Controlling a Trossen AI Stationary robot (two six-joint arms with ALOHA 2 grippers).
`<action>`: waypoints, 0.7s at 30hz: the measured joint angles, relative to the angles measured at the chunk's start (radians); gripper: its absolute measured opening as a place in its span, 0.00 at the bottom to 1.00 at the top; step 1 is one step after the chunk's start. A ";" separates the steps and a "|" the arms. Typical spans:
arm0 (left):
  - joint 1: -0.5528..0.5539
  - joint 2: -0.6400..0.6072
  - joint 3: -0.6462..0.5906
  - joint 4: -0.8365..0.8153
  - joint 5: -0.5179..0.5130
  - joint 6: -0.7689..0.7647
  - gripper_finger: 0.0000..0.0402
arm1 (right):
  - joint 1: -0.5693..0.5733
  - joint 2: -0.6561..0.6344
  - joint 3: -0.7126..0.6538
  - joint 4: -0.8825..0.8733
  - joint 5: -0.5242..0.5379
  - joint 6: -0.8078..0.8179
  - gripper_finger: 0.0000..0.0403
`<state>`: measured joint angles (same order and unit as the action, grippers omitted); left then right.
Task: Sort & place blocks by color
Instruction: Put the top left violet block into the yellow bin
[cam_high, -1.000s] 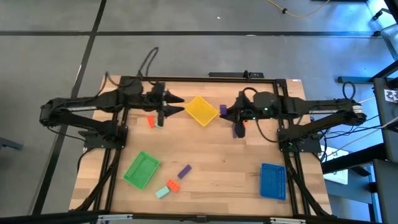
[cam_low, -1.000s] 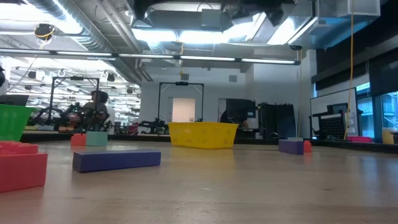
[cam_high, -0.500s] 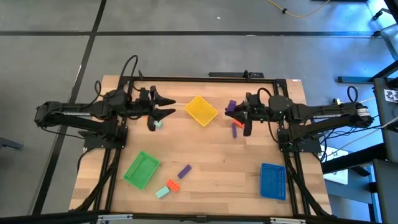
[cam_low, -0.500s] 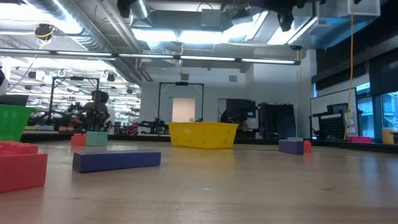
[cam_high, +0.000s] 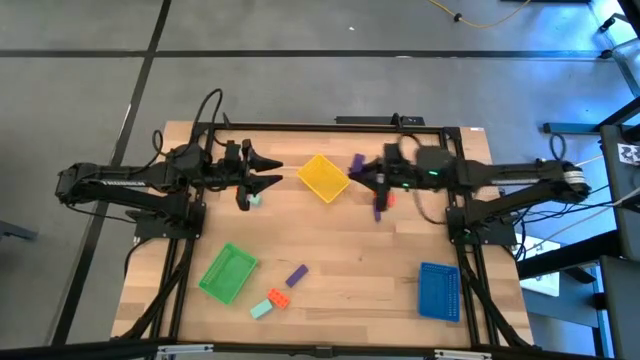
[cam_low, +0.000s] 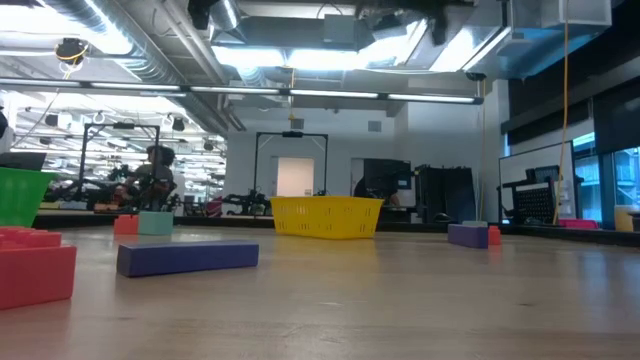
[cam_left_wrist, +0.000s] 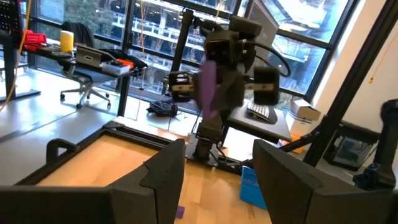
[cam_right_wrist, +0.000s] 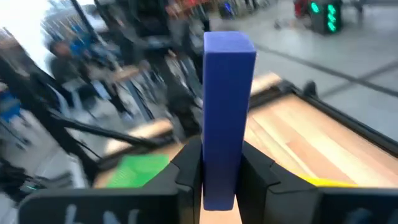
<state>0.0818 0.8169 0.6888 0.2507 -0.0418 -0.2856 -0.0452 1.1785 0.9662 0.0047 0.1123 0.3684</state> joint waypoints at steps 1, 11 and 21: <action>0.000 0.000 0.000 0.004 0.000 -0.001 0.45 | -0.017 0.048 0.041 -0.052 -0.001 -0.006 0.15; 0.000 0.000 0.000 0.039 -0.005 0.006 0.45 | -0.166 0.516 0.265 -0.311 -0.001 0.122 0.15; 0.001 0.001 0.000 0.038 -0.025 0.008 0.45 | -0.208 0.737 0.276 -0.290 -0.069 0.257 0.15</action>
<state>0.0830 0.8177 0.6891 0.2890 -0.0663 -0.2775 -0.2529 1.9157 1.2427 -0.2853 0.0438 0.6252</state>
